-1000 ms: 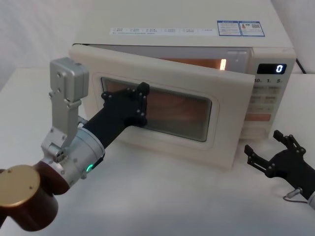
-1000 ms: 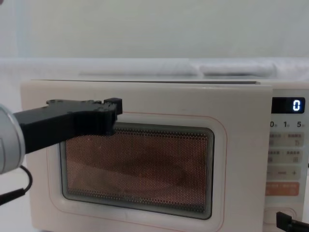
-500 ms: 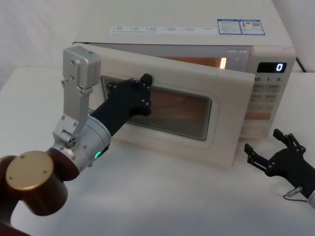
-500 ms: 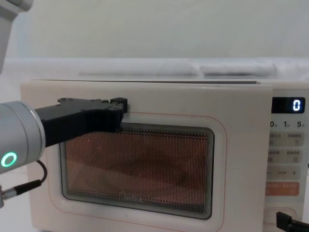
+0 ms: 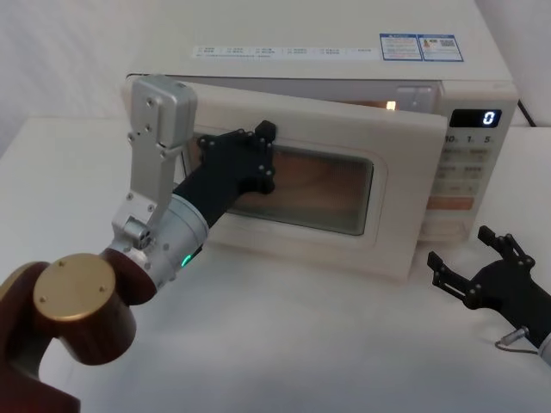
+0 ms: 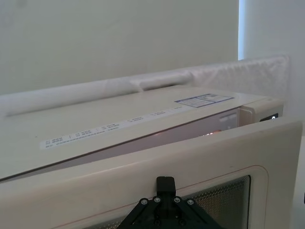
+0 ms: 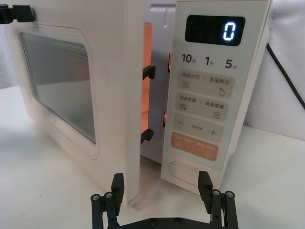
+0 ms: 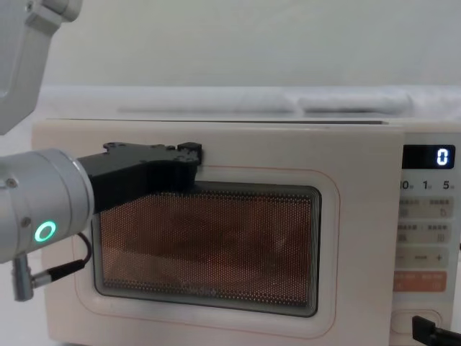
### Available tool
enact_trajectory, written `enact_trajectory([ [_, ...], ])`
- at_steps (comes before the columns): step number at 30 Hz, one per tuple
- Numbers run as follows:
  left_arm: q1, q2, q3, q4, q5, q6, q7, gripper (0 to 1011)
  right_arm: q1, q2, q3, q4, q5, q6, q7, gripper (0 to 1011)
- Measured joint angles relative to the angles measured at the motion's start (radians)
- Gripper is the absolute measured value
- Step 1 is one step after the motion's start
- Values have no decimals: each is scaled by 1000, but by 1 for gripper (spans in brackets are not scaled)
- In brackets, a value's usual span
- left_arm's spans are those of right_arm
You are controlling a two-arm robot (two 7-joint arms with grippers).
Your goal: Press the button to open the microwave door with one hand; close the microwave door with the other hand.
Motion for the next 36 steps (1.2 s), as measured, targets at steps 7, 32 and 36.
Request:
enact_trajectory([
  [7, -21, -20, 11, 20, 16, 2, -5, 0, 0, 0, 0, 0, 0, 0, 0, 1000],
  [32, -58, -78, 26, 56, 80, 19, 5, 0, 0, 0, 0, 0, 0, 0, 0, 1000],
  [36, -57, -83, 22, 57, 83, 21, 5, 0, 0, 0, 0, 0, 0, 0, 0, 1000],
])
